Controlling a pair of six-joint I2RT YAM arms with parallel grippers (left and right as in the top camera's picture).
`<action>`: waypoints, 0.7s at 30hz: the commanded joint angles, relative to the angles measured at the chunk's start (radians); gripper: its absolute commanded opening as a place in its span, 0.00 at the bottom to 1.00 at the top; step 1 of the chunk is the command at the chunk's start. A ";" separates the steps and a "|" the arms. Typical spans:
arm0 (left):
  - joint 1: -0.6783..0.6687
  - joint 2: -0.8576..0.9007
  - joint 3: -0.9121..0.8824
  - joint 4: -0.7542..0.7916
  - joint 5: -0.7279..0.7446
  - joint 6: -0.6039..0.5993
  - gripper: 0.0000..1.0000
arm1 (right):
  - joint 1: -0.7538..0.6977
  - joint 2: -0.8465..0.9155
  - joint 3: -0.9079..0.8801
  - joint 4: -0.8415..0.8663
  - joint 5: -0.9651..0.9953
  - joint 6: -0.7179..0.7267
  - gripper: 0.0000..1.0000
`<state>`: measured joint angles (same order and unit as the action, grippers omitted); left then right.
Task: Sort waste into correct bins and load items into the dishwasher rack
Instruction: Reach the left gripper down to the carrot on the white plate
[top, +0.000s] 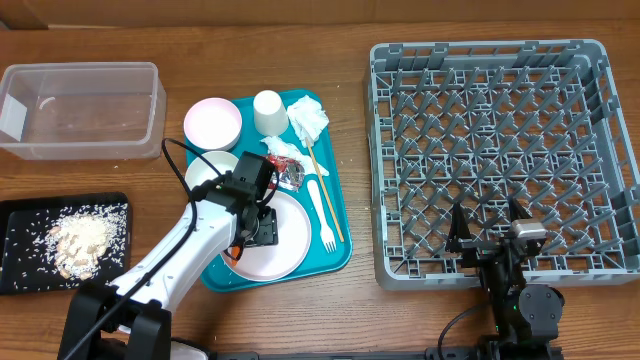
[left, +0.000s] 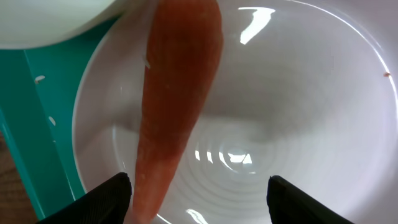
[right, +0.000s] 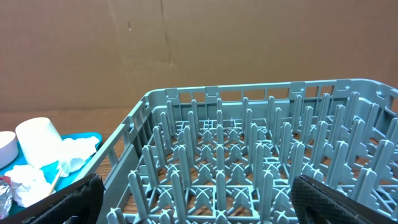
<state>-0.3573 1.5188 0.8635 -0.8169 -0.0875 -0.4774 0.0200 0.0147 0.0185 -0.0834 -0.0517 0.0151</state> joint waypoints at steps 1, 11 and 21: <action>0.005 -0.008 -0.039 0.034 -0.075 -0.017 0.73 | -0.005 -0.012 -0.010 0.003 0.006 0.005 1.00; 0.004 -0.008 -0.085 0.144 -0.069 0.022 0.73 | -0.005 -0.012 -0.010 0.003 0.006 0.005 1.00; 0.005 0.000 -0.096 0.209 -0.077 0.055 0.73 | -0.005 -0.012 -0.010 0.003 0.006 0.005 1.00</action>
<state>-0.3573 1.5188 0.7795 -0.6212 -0.1421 -0.4488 0.0200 0.0147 0.0185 -0.0834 -0.0513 0.0154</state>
